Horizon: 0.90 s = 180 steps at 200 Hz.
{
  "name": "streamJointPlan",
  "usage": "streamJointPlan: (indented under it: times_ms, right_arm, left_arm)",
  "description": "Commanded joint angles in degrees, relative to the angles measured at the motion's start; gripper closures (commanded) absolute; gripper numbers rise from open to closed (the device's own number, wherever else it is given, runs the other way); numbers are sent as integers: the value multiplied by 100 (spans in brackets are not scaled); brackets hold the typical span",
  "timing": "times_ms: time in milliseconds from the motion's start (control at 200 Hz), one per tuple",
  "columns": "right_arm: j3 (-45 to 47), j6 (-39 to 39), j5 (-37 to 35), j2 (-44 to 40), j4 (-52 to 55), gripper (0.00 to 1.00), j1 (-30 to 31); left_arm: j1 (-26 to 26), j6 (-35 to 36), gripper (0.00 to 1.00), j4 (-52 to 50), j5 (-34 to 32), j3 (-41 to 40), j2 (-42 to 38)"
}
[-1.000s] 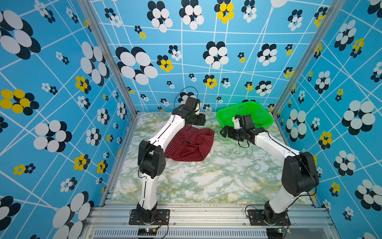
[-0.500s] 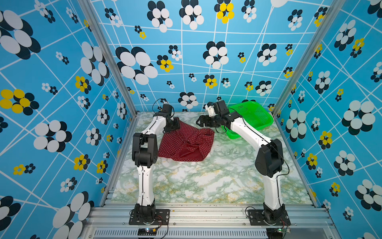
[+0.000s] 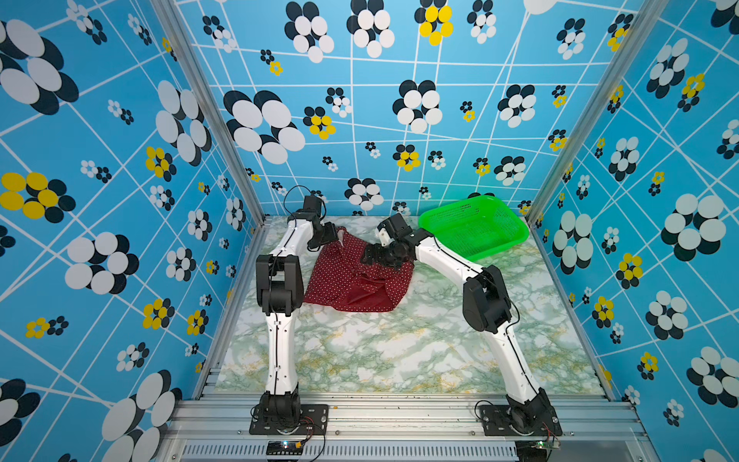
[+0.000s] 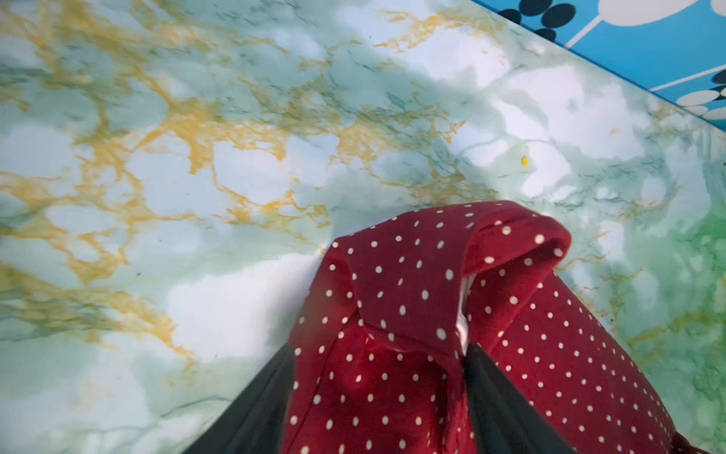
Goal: Roll up the skirts
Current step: Flatten out the skirt at the center of the board.
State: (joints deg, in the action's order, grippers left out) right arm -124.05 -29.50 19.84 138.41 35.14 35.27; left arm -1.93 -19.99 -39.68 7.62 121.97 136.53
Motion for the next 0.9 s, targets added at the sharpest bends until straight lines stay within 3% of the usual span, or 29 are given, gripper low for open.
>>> streamJointPlan:
  times_ms: [0, 270, 520, 595, 750, 810, 894]
  right_arm:
    - [-310, -250, -129, 207, 136, 5, -65]
    - [-471, -351, -212, 447, 135, 7, -68]
    - [-480, -442, -152, 537, 74, 24, -62]
    - [-383, -495, -172, 532, 71, 23, -34]
    - [-248, -496, -314, 526, 105, 11, 24]
    - [-326, -470, -320, 567, 180, 12, 54]
    - [-440, -410, -370, 591, 312, 22, 109]
  left_arm:
    - [-30, -32, 30, -389, -131, 736, 459]
    - [-70, -183, 30, -278, 191, 1250, 969]
    - [-173, -197, 38, -222, 175, 1543, 1232]
    - [-202, -230, 39, -181, 152, 1671, 1295]
    - [-255, -139, 41, -59, 114, 1842, 1313]
    - [-279, -127, 48, -47, 115, 1890, 1336]
    - [-281, -96, 73, -18, 100, 1893, 1357]
